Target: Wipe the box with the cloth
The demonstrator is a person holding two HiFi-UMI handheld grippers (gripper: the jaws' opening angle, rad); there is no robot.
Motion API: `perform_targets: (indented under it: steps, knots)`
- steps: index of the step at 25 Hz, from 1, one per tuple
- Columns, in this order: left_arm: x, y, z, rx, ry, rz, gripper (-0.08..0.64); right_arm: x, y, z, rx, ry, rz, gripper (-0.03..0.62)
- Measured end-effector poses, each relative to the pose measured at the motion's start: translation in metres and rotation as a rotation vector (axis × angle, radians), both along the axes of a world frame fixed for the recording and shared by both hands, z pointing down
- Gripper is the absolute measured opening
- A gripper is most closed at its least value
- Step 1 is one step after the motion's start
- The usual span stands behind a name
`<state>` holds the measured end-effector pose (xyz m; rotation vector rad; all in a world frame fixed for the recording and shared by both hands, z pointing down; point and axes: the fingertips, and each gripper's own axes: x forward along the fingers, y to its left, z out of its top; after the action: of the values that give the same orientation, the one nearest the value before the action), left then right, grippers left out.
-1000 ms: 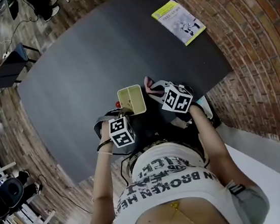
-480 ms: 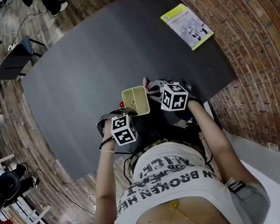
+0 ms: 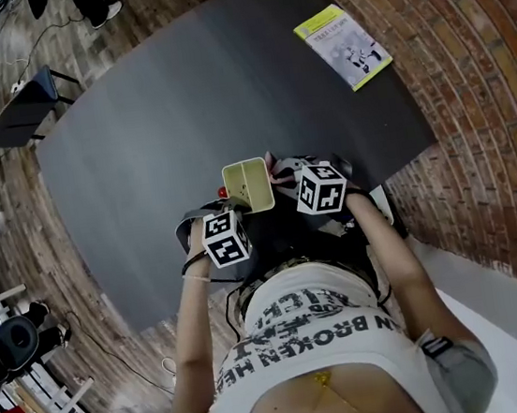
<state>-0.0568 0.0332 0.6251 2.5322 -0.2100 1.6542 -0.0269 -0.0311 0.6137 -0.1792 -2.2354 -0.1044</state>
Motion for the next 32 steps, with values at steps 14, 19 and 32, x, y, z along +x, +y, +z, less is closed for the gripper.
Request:
perform_targets:
  steps: [14, 19, 32]
  knots:
    - [-0.001, 0.002, 0.001, -0.011, 0.003, -0.013, 0.017, 0.005, 0.032, 0.002, -0.025, -0.005, 0.053, 0.017]
    - [-0.002, 0.001, 0.001, -0.009, 0.004, -0.01, 0.017, 0.006, 0.042, 0.002, -0.035, -0.007, 0.074, 0.017]
    - [0.008, -0.005, 0.003, -0.002, 0.011, -0.122, 0.017, 0.012, 0.051, 0.003, -0.072, -0.03, 0.141, 0.017]
